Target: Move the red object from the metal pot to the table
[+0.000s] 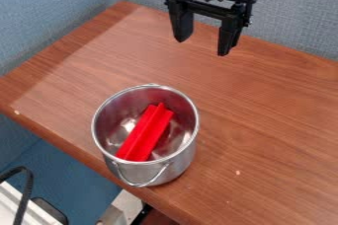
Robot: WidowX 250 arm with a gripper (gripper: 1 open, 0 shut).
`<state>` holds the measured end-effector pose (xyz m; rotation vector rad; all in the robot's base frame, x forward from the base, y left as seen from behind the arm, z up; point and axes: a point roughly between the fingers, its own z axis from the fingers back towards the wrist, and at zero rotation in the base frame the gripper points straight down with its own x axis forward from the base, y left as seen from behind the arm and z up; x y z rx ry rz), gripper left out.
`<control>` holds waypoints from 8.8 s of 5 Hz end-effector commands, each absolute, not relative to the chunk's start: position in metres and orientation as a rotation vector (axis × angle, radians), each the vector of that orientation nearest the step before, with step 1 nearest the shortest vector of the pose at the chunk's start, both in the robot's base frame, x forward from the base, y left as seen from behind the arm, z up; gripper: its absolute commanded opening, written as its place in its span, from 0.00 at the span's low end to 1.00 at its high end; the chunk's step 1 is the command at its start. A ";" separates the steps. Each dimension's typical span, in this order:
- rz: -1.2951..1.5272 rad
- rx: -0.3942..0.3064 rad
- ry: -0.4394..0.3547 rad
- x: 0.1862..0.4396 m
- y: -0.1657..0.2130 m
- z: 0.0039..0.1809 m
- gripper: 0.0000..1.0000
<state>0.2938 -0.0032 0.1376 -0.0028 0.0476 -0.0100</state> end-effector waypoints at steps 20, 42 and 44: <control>-0.029 0.073 0.045 0.186 0.066 0.035 0.00; 0.008 0.106 -0.002 0.197 0.077 0.027 0.00; 0.029 0.107 0.003 0.185 0.079 0.024 0.00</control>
